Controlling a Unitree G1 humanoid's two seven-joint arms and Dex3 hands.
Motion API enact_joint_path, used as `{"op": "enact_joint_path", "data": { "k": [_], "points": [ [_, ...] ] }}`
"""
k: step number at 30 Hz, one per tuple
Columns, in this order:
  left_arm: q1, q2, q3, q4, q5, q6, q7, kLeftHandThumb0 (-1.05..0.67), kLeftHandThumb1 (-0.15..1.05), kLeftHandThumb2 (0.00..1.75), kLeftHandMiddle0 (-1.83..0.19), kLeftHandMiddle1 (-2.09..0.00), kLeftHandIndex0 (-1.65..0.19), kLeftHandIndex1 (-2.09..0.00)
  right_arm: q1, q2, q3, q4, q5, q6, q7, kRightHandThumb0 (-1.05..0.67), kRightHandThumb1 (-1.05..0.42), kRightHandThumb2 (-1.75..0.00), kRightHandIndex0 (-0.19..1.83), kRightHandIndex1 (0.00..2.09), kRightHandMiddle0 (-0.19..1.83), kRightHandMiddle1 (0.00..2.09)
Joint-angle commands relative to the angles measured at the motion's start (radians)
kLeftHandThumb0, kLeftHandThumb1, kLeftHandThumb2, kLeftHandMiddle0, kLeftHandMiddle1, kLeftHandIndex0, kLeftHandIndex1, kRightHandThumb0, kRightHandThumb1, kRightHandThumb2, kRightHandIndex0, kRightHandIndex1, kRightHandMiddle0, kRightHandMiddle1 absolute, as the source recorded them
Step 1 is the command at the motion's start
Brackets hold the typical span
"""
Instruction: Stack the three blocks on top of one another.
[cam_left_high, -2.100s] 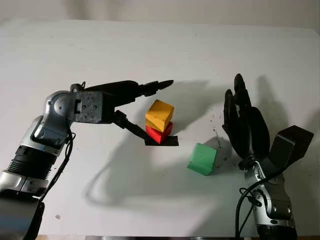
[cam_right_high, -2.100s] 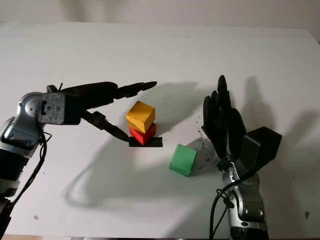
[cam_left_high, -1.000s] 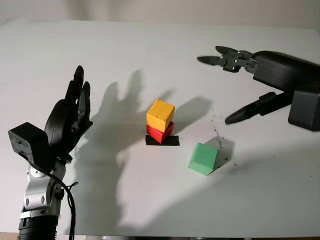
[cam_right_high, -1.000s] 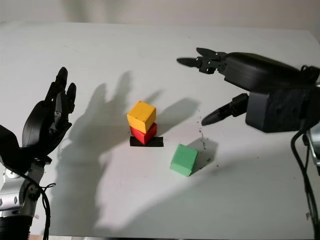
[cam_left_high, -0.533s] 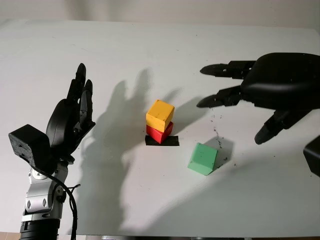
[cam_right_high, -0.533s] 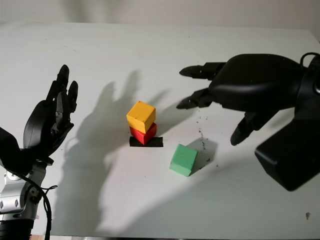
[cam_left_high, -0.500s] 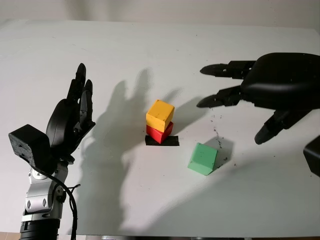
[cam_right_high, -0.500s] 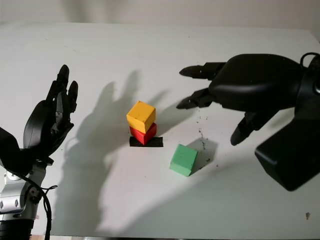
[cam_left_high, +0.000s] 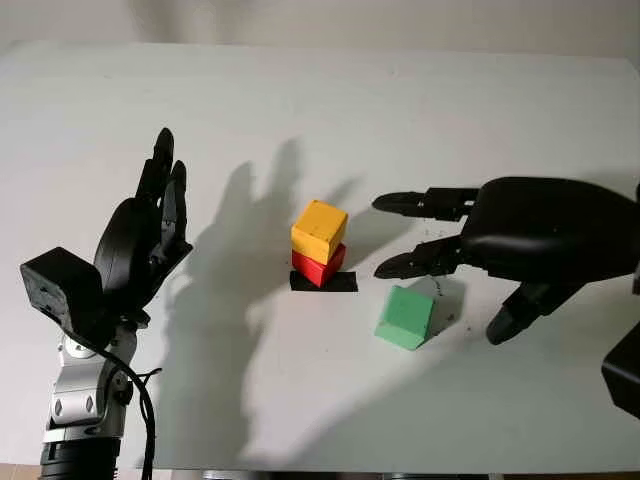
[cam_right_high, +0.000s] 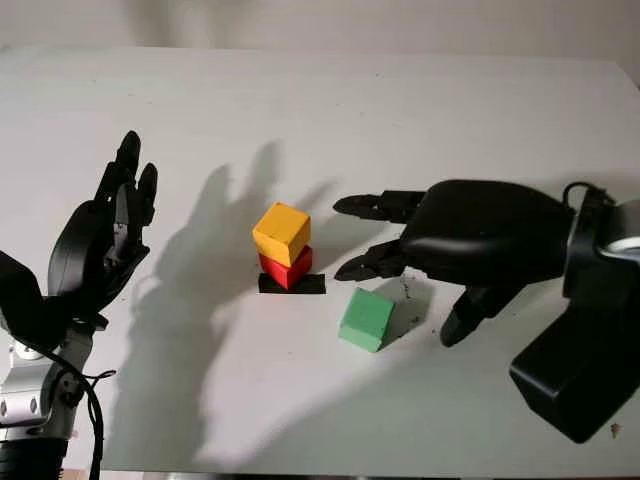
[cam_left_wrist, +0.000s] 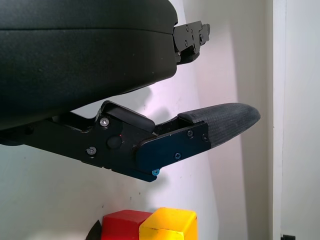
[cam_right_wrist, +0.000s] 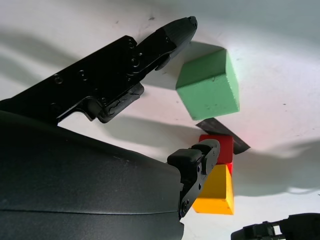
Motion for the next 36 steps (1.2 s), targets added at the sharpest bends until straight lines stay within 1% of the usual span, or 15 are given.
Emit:
{"op": "enact_joint_path", "data": {
  "k": [1,5,8,14,16,22,29,30,32,33,34,36],
  "points": [
    [0.007,-0.006,-0.008,-0.027,0.006,0.009,0.011,-0.77,1.05,0.75,0.19,0.0,0.19,0.0,0.013,0.016,0.009,0.01,-0.009,-0.013,-0.017,-0.54,-0.74,-0.07,-0.06,0.03,0.47,0.05],
    [0.006,-0.01,-0.018,-0.026,0.009,0.005,0.015,-0.78,1.05,0.74,0.19,0.0,0.19,0.0,0.022,0.045,0.025,0.034,-0.034,-0.036,-0.051,-0.54,-0.77,-0.07,-0.08,0.03,0.45,0.05],
    [0.003,-0.008,-0.021,-0.015,0.007,-0.006,0.007,-0.78,1.05,0.73,0.19,0.0,0.19,0.0,0.026,0.062,0.032,0.054,-0.055,-0.06,-0.077,-0.54,-0.76,-0.06,-0.09,0.03,0.46,0.05],
    [0.008,-0.004,-0.025,-0.018,0.009,-0.012,-0.004,-0.78,1.05,0.72,0.19,0.0,0.19,0.0,0.025,0.073,0.051,0.075,-0.09,-0.077,-0.096,-0.52,-0.75,-0.05,-0.08,0.04,0.49,0.07],
    [0.01,-0.003,-0.024,-0.021,0.01,-0.009,-0.003,-0.78,1.05,0.72,0.19,0.0,0.19,0.0,0.021,0.075,0.057,0.085,-0.108,-0.087,-0.106,-0.51,-0.76,-0.05,-0.08,0.05,0.51,0.08],
    [0.015,-0.003,-0.021,-0.024,0.003,-0.006,-0.006,-0.78,1.05,0.72,0.19,0.0,0.19,0.0,0.011,0.098,0.061,0.142,-0.146,-0.153,-0.169,-0.38,-0.81,-0.07,-0.03,0.07,0.61,0.11],
    [0.017,-0.004,-0.021,-0.024,0.008,-0.004,-0.005,-0.79,1.05,0.71,0.19,0.0,0.19,0.0,0.002,0.13,0.064,0.202,-0.198,-0.207,-0.246,-0.36,-0.89,-0.08,0.03,0.09,0.75,0.15],
    [0.017,-0.002,-0.021,-0.022,0.007,-0.006,-0.008,-0.79,1.05,0.7,0.19,0.0,0.19,0.0,0.002,0.136,0.064,0.213,-0.203,-0.219,-0.261,-0.34,-0.9,-0.07,0.06,0.1,0.82,0.18],
    [0.018,0.001,-0.021,-0.02,0.009,-0.006,-0.01,-0.8,1.05,0.7,0.19,0.0,0.19,0.0,-0.003,0.143,0.065,0.231,-0.211,-0.241,-0.285,-0.33,-0.9,-0.07,0.08,0.11,0.88,0.21],
    [0.02,0.002,-0.021,-0.023,0.012,-0.004,-0.009,-0.8,1.05,0.7,0.19,0.0,0.19,0.0,-0.006,0.144,0.066,0.238,-0.216,-0.251,-0.294,-0.31,-0.89,-0.06,0.11,0.12,0.95,0.25],
    [0.02,0.002,-0.021,-0.024,0.011,-0.002,-0.009,-0.8,1.05,0.71,0.19,0.0,0.19,0.0,-0.008,0.145,0.066,0.246,-0.216,-0.259,-0.302,-0.3,-0.89,-0.06,0.15,0.12,0.99,0.34],
    [0.02,0.002,-0.02,-0.021,0.011,-0.004,-0.01,-0.8,1.05,0.71,0.19,0.0,0.19,0.0,-0.011,0.146,0.065,0.256,-0.223,-0.273,-0.319,-0.29,-0.88,-0.05,0.2,0.1,0.93,0.54]
  ]
}}
